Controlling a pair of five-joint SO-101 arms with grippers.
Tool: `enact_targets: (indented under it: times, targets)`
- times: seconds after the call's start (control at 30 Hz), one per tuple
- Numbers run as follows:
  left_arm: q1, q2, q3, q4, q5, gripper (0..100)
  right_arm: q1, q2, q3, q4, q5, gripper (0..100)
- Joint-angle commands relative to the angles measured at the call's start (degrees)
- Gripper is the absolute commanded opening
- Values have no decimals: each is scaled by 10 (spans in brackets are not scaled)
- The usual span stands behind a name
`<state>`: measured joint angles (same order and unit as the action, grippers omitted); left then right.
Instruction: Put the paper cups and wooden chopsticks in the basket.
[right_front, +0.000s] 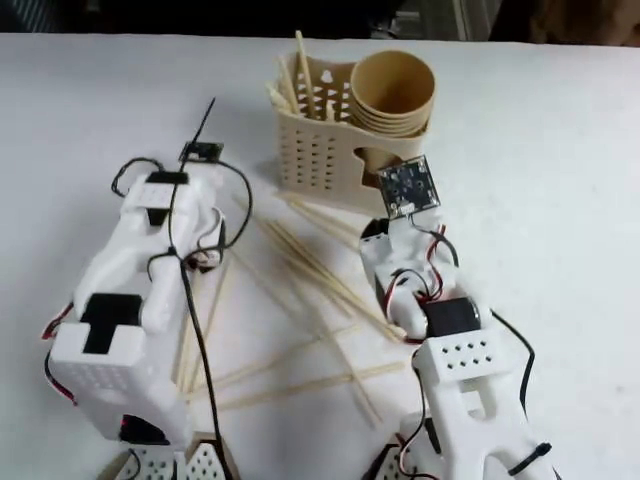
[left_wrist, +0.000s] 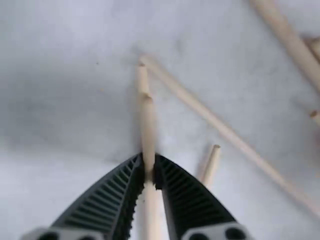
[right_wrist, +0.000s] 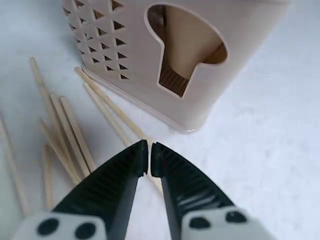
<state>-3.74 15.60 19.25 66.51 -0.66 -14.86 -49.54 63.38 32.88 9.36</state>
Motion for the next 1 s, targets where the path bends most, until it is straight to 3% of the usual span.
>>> enact_targets:
  times: [0.0,0.53,0.97]
  targets:
    - [-1,-4,-65,44,0,24,5,-16,-3,-12,0,22]
    - [1,-29,-353,251,-59,23,5,-17,-3,-12,0,22]
    - [119,-160,-604,295,-60,23,6,-19,-3,-12,0,22]
